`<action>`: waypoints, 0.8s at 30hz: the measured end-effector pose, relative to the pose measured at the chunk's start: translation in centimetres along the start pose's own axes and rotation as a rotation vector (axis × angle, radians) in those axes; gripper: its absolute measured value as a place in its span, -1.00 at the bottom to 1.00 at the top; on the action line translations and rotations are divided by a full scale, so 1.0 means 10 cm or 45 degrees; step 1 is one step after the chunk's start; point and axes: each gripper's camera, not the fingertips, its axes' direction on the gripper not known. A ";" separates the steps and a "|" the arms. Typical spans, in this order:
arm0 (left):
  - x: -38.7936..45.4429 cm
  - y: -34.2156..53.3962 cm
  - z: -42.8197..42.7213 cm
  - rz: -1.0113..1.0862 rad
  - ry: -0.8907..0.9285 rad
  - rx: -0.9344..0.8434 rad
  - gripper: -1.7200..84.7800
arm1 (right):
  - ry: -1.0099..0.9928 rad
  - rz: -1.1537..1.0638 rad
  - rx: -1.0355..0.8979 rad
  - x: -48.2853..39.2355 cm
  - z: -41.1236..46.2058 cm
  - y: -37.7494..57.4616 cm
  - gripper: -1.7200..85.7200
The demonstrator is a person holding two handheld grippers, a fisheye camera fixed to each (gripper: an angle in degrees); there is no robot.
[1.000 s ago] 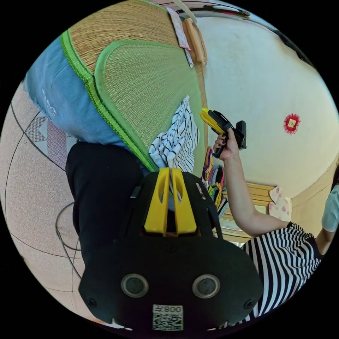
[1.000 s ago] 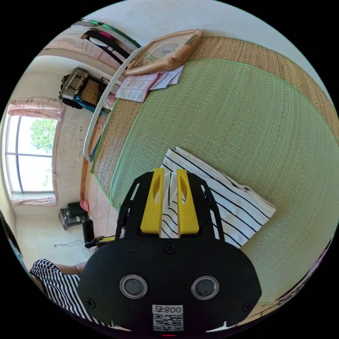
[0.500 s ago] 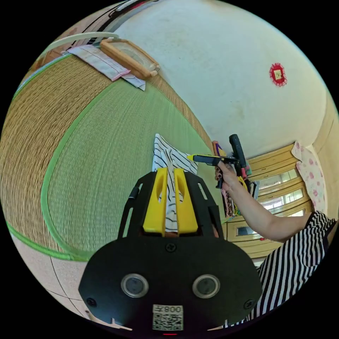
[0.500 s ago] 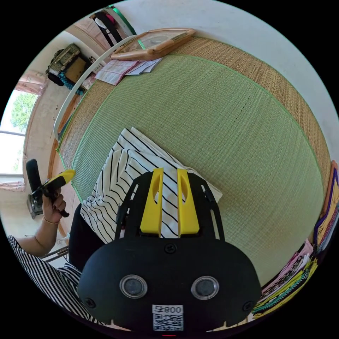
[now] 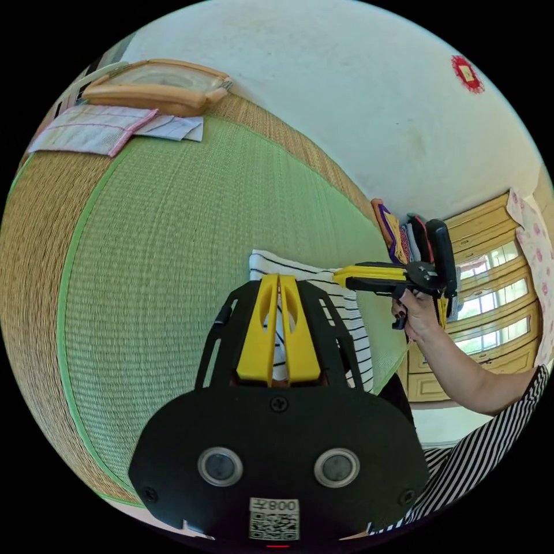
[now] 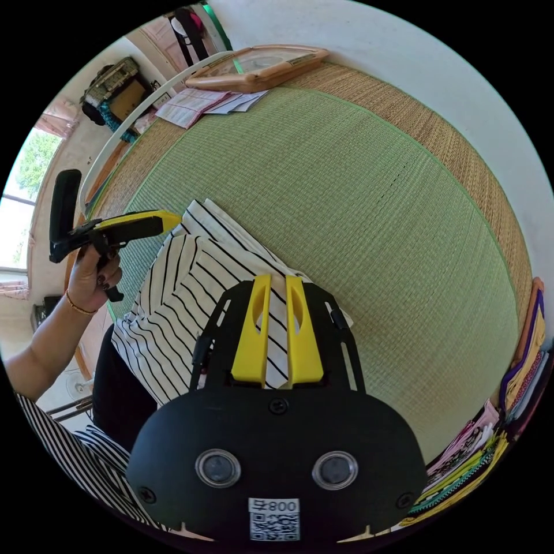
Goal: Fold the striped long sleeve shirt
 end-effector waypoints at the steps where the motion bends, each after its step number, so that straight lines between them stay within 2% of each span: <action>1: 0.02 -0.07 -0.02 0.007 -0.003 0.016 -0.95 | -0.004 0.003 0.002 0.00 0.00 0.01 -0.84; 5: -0.01 -0.24 0.04 -0.009 -0.128 -0.008 -0.94 | -0.029 0.027 0.008 0.01 0.04 0.06 -0.84; 13: -0.10 -0.43 0.10 -0.015 -0.151 -0.073 -0.93 | -0.045 0.042 0.028 0.01 0.14 0.19 -0.84; 19: -0.03 -0.56 -0.14 0.044 -0.077 0.043 -0.94 | -0.077 0.065 0.059 0.05 0.19 0.31 -0.84; 24: -0.19 -0.62 -0.06 0.001 -0.166 -0.041 -0.94 | -0.052 0.087 0.137 0.01 0.15 0.47 -0.84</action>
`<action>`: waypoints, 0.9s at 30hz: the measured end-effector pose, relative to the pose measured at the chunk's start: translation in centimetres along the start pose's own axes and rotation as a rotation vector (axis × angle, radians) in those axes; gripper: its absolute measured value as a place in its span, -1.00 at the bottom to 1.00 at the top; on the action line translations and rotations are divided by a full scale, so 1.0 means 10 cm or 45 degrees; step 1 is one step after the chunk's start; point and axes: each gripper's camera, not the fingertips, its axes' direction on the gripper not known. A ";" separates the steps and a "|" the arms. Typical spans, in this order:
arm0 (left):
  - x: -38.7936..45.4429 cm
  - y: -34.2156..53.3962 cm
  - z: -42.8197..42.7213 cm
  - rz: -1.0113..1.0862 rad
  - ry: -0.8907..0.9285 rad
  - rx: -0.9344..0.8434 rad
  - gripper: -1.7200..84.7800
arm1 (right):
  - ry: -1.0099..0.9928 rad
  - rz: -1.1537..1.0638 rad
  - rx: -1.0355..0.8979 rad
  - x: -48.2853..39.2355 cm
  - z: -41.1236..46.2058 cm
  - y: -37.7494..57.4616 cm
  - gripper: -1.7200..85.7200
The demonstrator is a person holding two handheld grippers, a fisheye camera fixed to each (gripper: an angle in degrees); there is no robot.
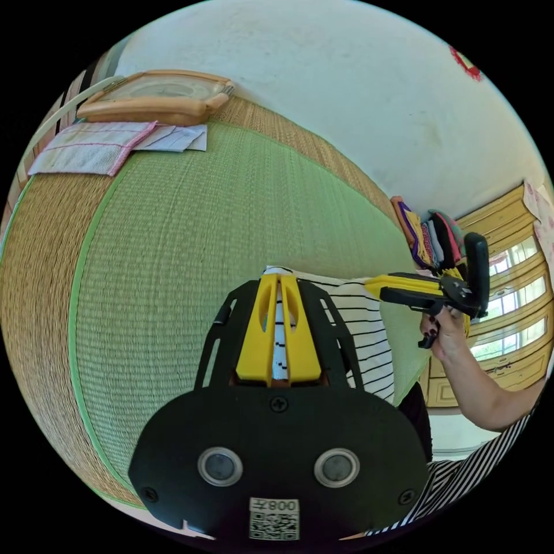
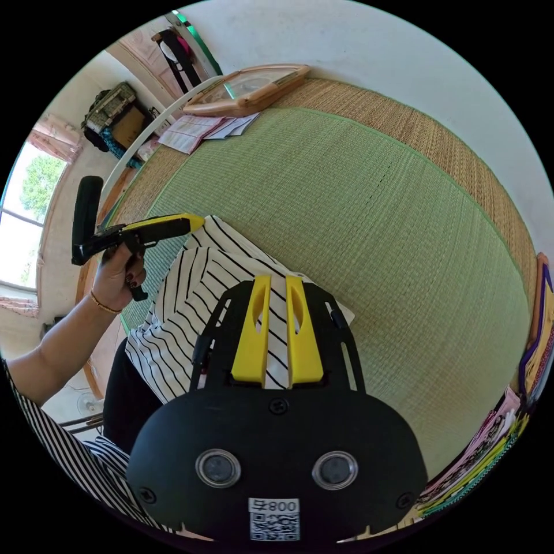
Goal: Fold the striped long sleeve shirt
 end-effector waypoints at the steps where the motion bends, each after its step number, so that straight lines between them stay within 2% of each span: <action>1: -0.06 0.01 0.00 -0.014 0.013 -0.002 -0.94 | 0.006 0.003 0.002 0.00 0.01 0.02 -0.84; 6: -0.18 0.05 -0.19 -0.046 0.026 0.059 -0.95 | 0.059 0.059 -0.110 0.16 0.34 0.09 -0.88; 14: -0.15 0.27 -0.61 0.049 0.216 0.131 -0.95 | 0.088 0.046 -0.038 0.16 0.37 0.20 -0.94; 20: -0.10 0.84 -0.97 0.119 0.261 0.073 -0.95 | -0.161 -0.065 0.048 -0.02 0.24 0.55 -0.95; 27: -0.23 1.67 -1.31 -0.011 0.238 -0.023 -0.96 | -0.323 -0.215 -0.151 -0.45 0.64 1.31 -0.96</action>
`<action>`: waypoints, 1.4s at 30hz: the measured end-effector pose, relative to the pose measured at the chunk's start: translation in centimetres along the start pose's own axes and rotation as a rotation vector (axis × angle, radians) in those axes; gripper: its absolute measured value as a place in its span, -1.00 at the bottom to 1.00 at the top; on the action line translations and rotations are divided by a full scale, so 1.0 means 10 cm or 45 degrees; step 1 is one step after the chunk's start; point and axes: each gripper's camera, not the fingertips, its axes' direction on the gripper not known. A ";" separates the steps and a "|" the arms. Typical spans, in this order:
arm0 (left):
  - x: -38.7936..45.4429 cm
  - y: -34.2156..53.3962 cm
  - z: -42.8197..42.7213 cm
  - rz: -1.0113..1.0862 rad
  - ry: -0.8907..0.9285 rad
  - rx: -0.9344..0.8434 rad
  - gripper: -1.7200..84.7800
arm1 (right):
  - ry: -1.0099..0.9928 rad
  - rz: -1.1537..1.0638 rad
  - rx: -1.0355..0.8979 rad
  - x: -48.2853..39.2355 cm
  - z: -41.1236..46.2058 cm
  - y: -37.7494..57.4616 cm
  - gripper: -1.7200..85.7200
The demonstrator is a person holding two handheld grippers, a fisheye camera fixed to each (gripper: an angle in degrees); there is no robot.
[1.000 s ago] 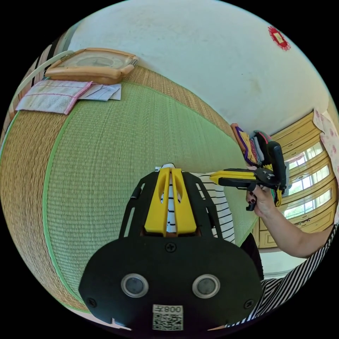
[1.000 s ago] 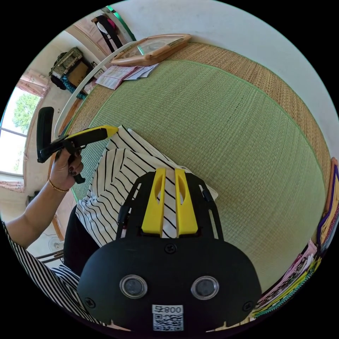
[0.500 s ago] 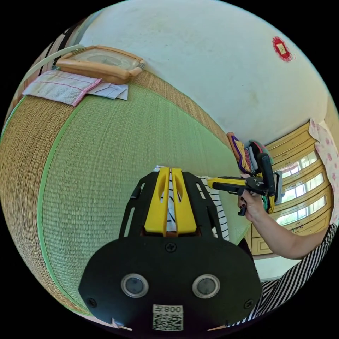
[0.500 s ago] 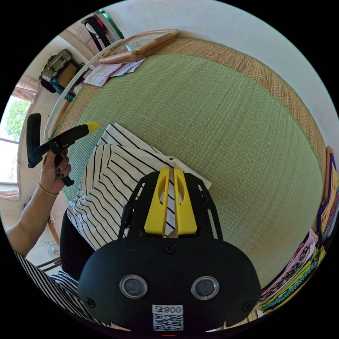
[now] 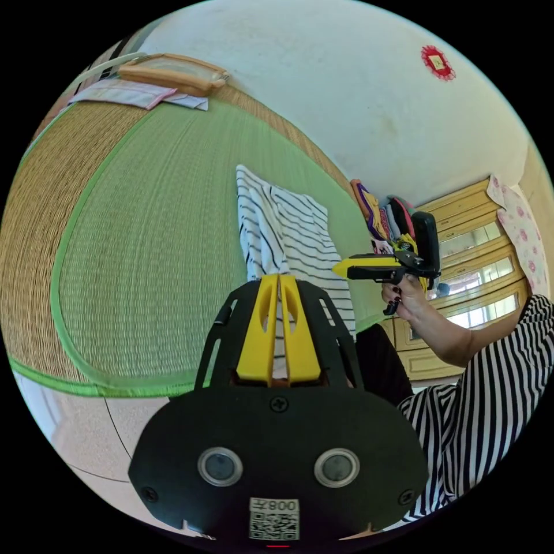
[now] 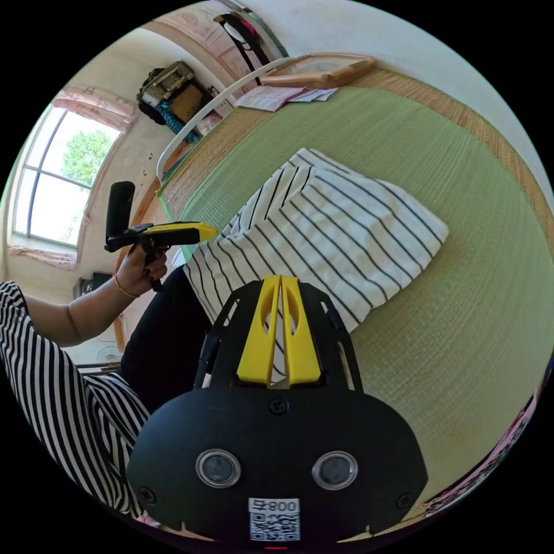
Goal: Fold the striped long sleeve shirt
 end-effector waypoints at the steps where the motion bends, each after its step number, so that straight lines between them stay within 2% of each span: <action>1: -0.03 0.09 -0.04 -0.031 -0.024 -0.011 -0.96 | 0.003 0.003 -0.024 -0.02 0.06 0.03 -0.96; 4: -0.08 0.17 -0.20 -0.119 -0.053 0.048 -0.96 | 0.092 -0.001 -0.069 -0.10 0.31 0.13 -0.96; 7: -0.03 0.13 -0.26 -0.133 -0.204 -0.027 -0.96 | 0.181 -0.017 -0.043 -0.18 0.43 0.16 -0.96; 10: 0.20 0.15 -0.43 -0.037 -0.204 0.010 -0.96 | 0.227 -0.033 -0.048 -0.21 0.51 0.16 -0.96; 13: 0.48 0.20 -0.59 0.063 -0.169 0.068 -0.96 | 0.173 -0.015 -0.071 -0.13 0.53 0.15 -0.96; 15: 0.58 0.22 -0.58 0.099 -0.181 0.029 -0.96 | 0.103 0.028 -0.005 0.00 0.42 0.13 -0.96; 18: 0.60 0.24 -0.45 0.093 -0.368 -0.170 -0.96 | 0.149 0.127 0.093 0.29 0.26 0.09 -0.96; 23: 0.63 0.33 -0.61 0.075 -0.319 -0.182 -0.96 | 0.182 0.304 0.065 0.91 0.32 -0.02 -0.96; 27: 0.72 0.39 -0.76 0.068 -0.316 -0.171 -0.96 | 0.049 0.358 0.059 1.16 0.46 0.00 -0.96; 34: 0.84 0.69 -1.09 0.005 -0.339 -0.163 -0.96 | -0.064 0.268 0.161 0.83 0.45 0.28 -0.96; 42: 1.08 0.94 -1.35 0.003 -0.374 -0.120 -0.96 | -0.169 0.168 0.005 0.28 1.03 0.66 -0.96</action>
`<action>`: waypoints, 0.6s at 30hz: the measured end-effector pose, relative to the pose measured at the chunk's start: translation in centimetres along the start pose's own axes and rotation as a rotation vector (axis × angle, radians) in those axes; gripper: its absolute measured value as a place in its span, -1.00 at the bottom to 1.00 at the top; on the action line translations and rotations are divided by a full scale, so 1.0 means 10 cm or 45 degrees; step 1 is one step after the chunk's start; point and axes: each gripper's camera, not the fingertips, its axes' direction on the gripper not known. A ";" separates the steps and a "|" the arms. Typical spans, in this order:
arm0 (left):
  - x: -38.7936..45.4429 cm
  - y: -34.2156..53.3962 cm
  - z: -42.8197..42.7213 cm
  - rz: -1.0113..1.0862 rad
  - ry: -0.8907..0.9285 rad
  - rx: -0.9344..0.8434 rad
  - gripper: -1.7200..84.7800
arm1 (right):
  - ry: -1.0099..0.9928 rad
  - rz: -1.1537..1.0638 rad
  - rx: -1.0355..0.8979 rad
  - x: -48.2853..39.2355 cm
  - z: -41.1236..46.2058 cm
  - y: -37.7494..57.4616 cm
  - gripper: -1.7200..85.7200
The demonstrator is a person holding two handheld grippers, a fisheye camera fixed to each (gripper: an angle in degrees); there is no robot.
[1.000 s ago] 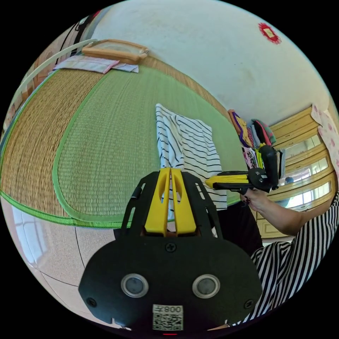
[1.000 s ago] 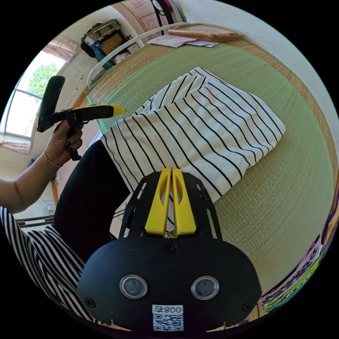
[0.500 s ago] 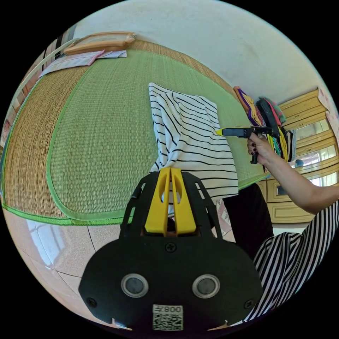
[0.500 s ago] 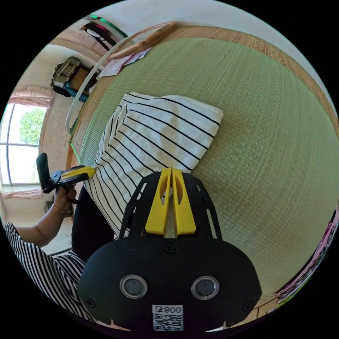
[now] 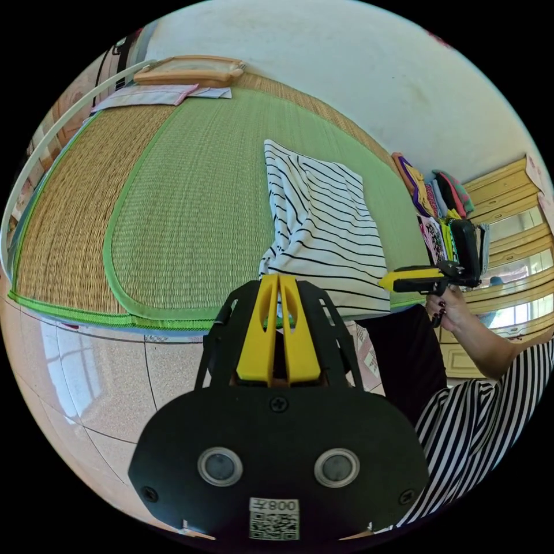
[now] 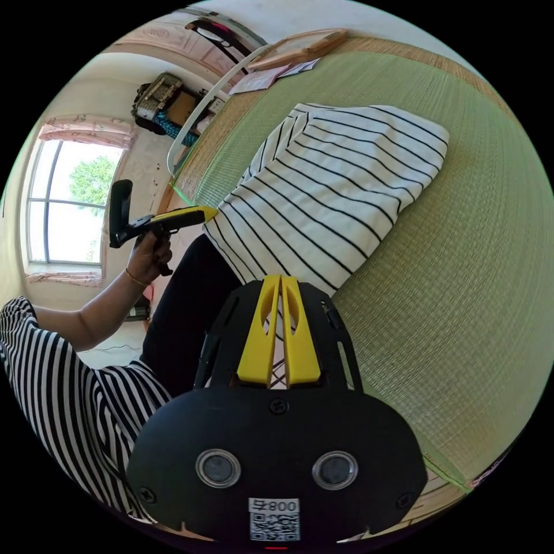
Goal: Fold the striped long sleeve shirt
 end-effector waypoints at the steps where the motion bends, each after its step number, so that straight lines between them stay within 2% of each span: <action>1: 0.03 0.04 -0.02 -0.004 -0.005 -0.014 -0.96 | 0.002 0.005 0.002 -0.01 0.03 0.01 -0.96; 4: 0.05 0.13 0.00 -0.020 -0.018 -0.073 -0.96 | -0.002 0.017 0.000 -0.02 0.14 0.04 -0.96; 13: 0.36 0.43 -0.36 -0.007 -0.032 0.041 -0.96 | 0.083 -0.010 -0.014 -0.16 0.39 0.07 -0.96; 18: 0.53 0.51 -0.25 0.021 -0.092 -0.070 -0.96 | 0.158 -0.015 -0.012 -0.25 0.64 0.07 -0.96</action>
